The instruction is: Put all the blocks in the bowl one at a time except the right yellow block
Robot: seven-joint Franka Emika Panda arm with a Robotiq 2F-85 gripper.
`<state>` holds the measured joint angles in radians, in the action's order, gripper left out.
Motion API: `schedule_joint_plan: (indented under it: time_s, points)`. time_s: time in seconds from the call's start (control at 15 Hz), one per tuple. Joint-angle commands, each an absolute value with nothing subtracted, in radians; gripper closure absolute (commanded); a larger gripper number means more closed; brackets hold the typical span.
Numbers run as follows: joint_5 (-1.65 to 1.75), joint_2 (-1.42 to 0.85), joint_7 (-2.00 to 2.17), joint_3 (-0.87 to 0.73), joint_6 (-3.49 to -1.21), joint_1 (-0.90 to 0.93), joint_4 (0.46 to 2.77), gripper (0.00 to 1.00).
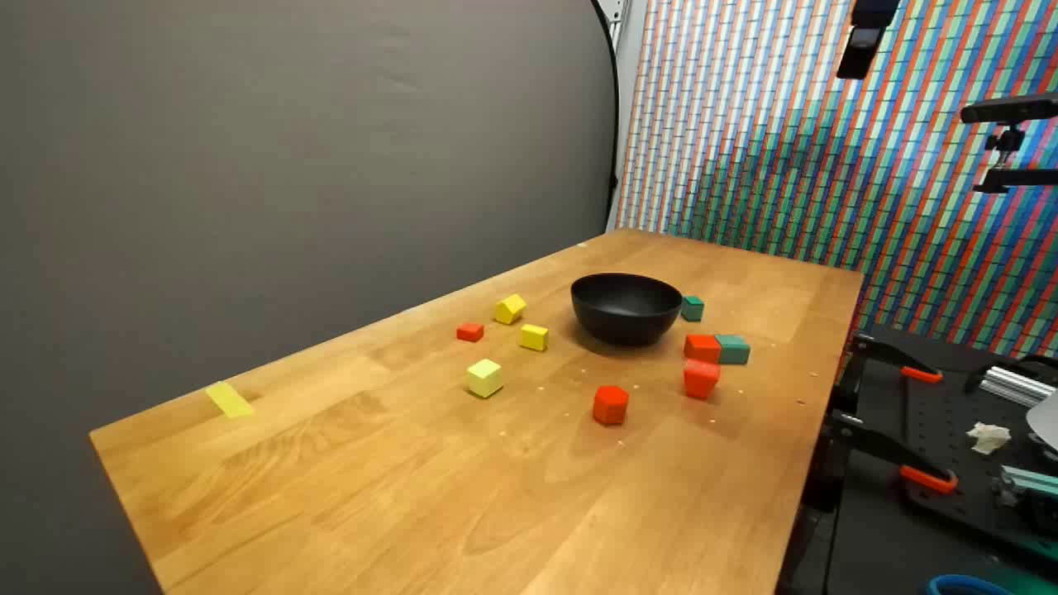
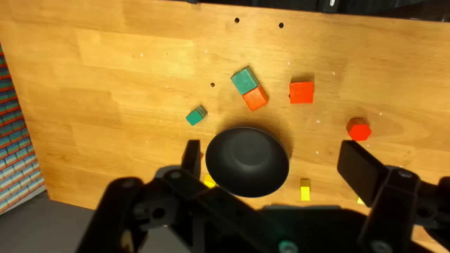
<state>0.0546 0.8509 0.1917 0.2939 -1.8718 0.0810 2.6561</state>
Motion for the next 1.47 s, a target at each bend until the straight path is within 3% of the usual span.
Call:
schedule_joint_plan:
  time_s: [0.0, 0.47, 1.13, 1.4]
  points:
    - [0.068, 0.846, 0.205, 0.278, -1.869, 0.101, 2.651, 0.00]
    - [0.099, 0.817, 0.150, 0.275, -1.877, 0.106, 2.626, 0.00]
    - [0.125, 0.243, -0.302, 0.241, -2.252, 0.094, 2.262, 0.00]
    - [0.067, -0.008, -0.482, 0.205, -2.299, 0.154, 2.037, 0.00]
